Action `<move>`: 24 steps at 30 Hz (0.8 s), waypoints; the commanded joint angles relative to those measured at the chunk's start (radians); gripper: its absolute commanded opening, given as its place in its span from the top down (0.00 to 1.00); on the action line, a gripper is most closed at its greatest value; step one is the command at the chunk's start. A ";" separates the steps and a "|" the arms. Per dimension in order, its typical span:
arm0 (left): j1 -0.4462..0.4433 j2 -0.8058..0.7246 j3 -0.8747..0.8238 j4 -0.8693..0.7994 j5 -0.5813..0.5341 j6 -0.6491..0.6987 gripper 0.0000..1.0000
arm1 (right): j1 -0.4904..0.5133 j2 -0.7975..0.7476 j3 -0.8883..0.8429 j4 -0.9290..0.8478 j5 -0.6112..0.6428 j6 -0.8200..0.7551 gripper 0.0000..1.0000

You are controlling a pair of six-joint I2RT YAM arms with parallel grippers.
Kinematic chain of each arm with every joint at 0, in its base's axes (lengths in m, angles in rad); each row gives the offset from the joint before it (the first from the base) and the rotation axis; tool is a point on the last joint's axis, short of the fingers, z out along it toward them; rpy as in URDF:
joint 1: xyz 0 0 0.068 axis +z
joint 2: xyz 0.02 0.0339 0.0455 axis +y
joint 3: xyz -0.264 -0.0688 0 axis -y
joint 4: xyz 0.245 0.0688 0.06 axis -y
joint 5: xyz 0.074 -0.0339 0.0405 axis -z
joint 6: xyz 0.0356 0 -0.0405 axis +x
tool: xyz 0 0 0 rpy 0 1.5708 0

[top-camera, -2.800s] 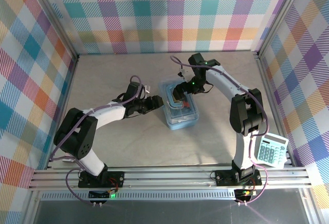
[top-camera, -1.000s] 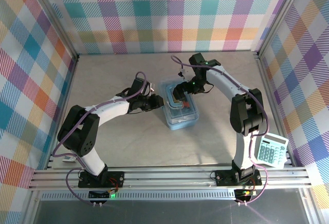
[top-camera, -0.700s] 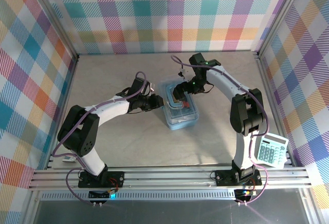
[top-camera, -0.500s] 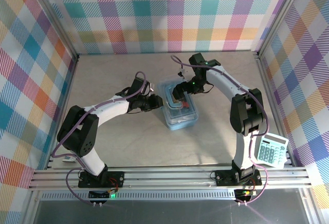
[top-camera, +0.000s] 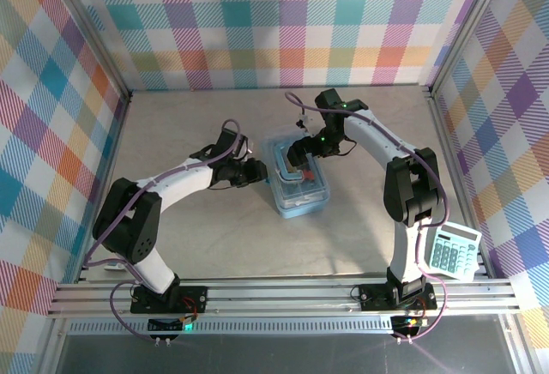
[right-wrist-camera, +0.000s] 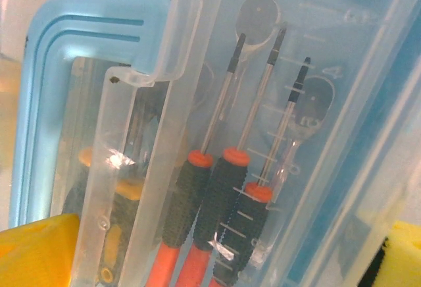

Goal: Pack the tool kit

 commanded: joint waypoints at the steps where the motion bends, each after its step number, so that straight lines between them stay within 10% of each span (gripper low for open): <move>1: 0.022 -0.022 0.025 -0.093 -0.045 0.019 0.67 | 0.012 0.019 -0.022 -0.063 -0.054 -0.014 0.01; 24: 0.002 0.033 -0.024 0.061 0.047 -0.007 0.68 | 0.012 0.027 -0.025 -0.061 -0.054 -0.019 0.01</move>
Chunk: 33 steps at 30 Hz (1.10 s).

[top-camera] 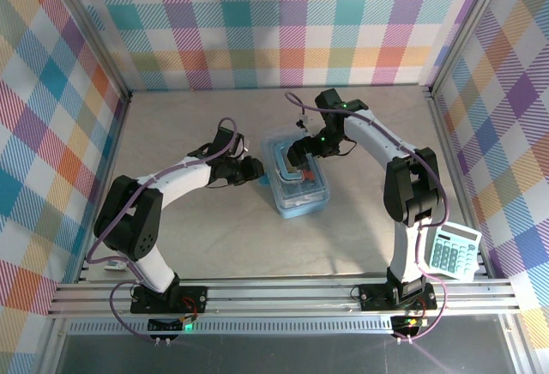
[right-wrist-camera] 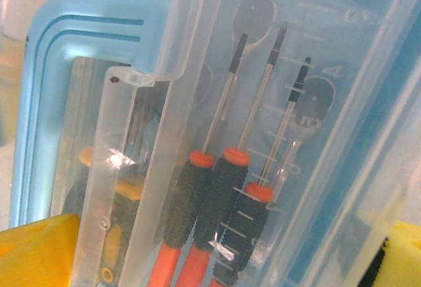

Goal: Pack the tool kit

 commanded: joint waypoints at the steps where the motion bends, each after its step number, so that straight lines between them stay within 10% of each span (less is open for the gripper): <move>1: -0.013 0.013 -0.024 0.024 0.028 -0.011 0.68 | 0.012 0.027 -0.025 -0.062 -0.053 -0.019 0.01; 33: -0.013 -0.053 0.039 -0.122 -0.011 0.035 0.81 | 0.012 0.018 -0.029 -0.062 -0.051 -0.019 0.01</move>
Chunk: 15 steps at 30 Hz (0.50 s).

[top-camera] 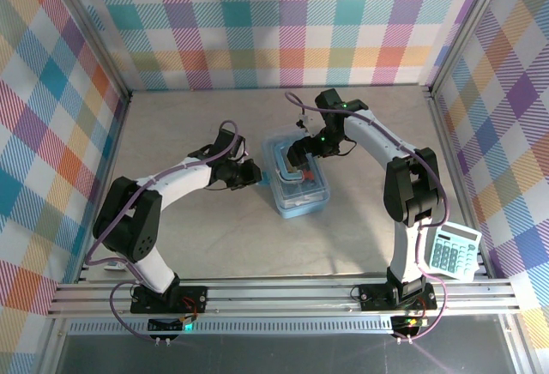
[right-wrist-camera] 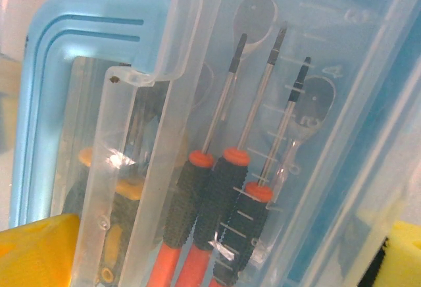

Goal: Pack the tool kit

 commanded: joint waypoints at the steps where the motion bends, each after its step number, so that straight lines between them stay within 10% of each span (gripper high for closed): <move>1: -0.001 -0.036 0.034 -0.040 0.005 0.026 0.81 | 0.013 0.018 -0.029 -0.062 -0.051 -0.019 0.01; 15: -0.004 -0.025 0.021 0.023 0.048 -0.003 0.70 | 0.011 0.033 -0.011 -0.076 -0.059 -0.020 0.01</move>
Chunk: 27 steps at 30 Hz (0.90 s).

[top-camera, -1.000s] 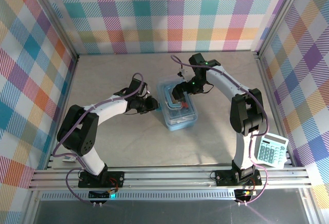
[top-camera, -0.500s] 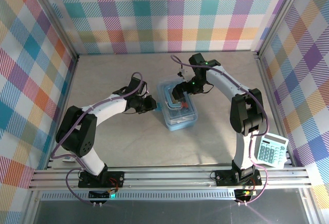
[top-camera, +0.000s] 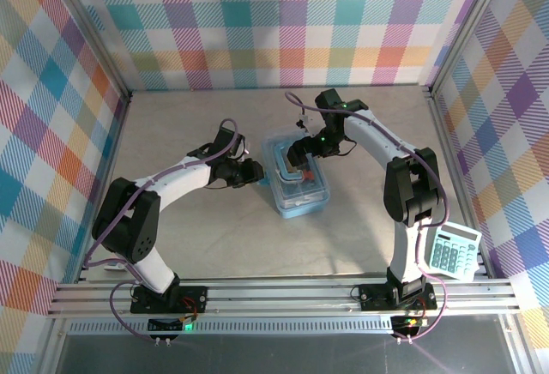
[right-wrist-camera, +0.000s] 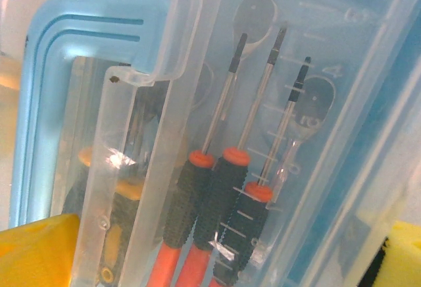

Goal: Pack the tool kit

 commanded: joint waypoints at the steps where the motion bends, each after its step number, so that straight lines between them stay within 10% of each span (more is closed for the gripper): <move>1: -0.006 -0.020 0.010 0.054 0.032 -0.020 0.70 | 0.013 0.034 -0.008 -0.077 -0.060 -0.020 0.01; 27: -0.022 -0.038 0.002 0.165 0.081 -0.080 0.72 | 0.012 0.037 -0.006 -0.085 -0.065 -0.024 0.01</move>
